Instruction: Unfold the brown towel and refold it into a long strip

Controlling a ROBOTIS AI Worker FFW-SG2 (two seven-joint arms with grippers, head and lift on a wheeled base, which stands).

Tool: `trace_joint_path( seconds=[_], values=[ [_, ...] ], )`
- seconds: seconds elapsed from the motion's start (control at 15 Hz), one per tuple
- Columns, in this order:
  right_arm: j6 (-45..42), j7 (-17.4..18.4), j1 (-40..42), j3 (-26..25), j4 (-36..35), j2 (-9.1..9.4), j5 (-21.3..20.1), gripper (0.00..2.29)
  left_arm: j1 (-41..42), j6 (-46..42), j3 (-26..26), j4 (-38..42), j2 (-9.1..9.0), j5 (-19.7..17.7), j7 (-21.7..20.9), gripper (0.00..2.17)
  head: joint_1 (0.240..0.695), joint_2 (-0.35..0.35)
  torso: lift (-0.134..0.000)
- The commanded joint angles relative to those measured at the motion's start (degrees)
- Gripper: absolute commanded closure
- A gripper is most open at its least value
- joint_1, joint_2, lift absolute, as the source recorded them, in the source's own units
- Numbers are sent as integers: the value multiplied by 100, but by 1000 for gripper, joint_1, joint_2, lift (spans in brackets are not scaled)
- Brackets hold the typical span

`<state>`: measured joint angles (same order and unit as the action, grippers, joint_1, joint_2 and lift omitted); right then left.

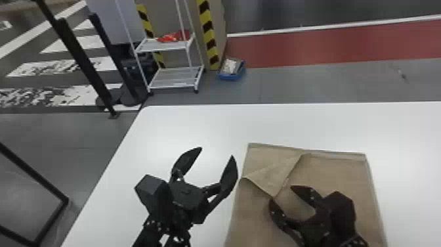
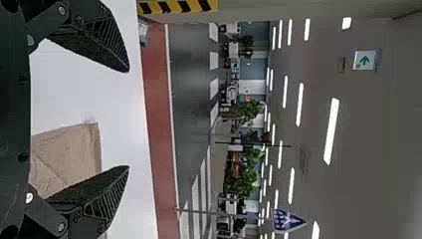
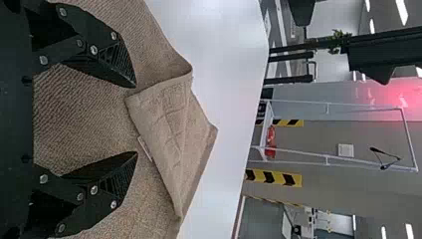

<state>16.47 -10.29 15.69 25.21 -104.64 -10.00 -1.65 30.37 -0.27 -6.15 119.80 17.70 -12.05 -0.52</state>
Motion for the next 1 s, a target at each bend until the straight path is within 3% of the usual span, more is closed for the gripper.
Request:
trace_joint_path(
  seconds=[0.0, 0.33, 0.4, 0.73, 0.8, 0.93],
  values=[
    [-51, -17, -180, 106, 172, 7, 41, 475, 22, 6, 26, 0, 31, -7, -1, 218, 695, 252, -125],
    [283, 1, -487, 256, 313, 121, -55, 529, 66, -29, 88, 0, 40, -25, -10, 218, 695, 276, -125],
    [318, 1, -505, 256, 330, 130, -55, 633, 66, -29, 97, 0, 40, -25, -10, 218, 695, 276, -125],
    [247, 10, -400, 282, 243, 112, -73, 653, 66, -47, 105, 9, 40, -25, -10, 218, 695, 287, -125],
    [212, 10, -373, 282, 172, 95, -99, 772, 66, -47, 105, 17, 40, -25, -10, 218, 695, 288, -125],
    [195, 10, -338, 212, 137, 95, -82, 1362, 75, -47, 105, 35, 40, -16, -10, 218, 695, 291, -125]
  ],
)
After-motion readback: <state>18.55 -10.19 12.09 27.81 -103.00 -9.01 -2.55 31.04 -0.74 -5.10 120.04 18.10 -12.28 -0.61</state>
